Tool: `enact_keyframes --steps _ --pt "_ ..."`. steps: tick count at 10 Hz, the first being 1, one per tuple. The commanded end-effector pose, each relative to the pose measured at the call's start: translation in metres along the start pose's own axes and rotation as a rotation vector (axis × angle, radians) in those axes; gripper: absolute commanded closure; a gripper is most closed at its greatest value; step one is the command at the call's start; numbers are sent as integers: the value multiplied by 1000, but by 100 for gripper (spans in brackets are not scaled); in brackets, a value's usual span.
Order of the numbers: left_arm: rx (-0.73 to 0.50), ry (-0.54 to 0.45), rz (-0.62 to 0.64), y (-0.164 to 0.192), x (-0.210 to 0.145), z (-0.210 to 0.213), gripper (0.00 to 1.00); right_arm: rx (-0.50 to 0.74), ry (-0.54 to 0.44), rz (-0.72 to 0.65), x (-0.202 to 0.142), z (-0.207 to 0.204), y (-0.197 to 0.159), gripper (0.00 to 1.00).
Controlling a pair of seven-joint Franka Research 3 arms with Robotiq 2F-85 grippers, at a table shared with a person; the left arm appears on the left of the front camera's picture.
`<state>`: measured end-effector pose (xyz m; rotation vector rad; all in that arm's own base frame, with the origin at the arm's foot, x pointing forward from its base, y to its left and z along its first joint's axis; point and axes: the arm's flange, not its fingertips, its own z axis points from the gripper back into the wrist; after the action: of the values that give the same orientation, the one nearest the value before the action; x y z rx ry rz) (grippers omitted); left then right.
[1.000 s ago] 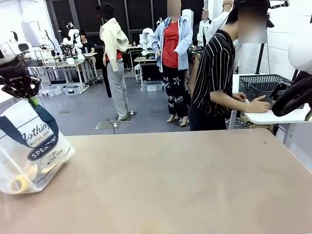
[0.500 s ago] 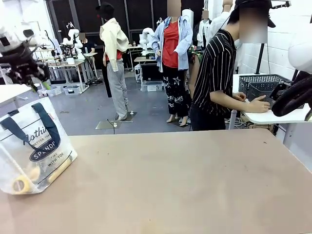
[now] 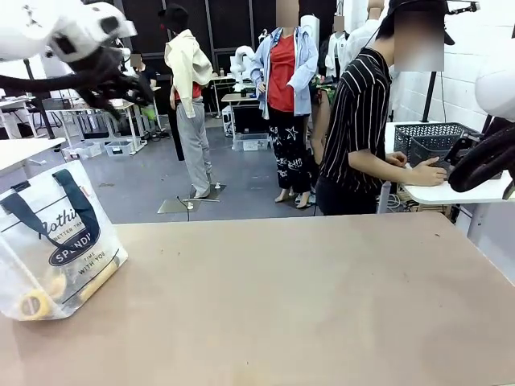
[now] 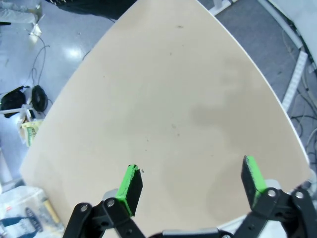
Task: Transfer purchased items from the store into the shopping bag.
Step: Move the Reusable shopping bag to the right side of the table.
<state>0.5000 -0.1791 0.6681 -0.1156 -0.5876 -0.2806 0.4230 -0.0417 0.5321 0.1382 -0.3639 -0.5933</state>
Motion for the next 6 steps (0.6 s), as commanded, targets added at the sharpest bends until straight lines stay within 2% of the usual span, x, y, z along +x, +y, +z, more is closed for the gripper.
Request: enact_keyframes --steps 1,3,5,6 --pt "-98 25 -187 -38 7 -40 13 -7 4 11 0 0 -1 0" --pt "-168 106 -319 -90 19 -88 13 -7 4 11 0 0 -1 0" --pt "-268 175 -374 -118 23 -123 13 -7 4 11 0 0 -1 0" --pt "-262 192 -393 -123 21 -134 13 -7 4 11 0 0 -1 0"
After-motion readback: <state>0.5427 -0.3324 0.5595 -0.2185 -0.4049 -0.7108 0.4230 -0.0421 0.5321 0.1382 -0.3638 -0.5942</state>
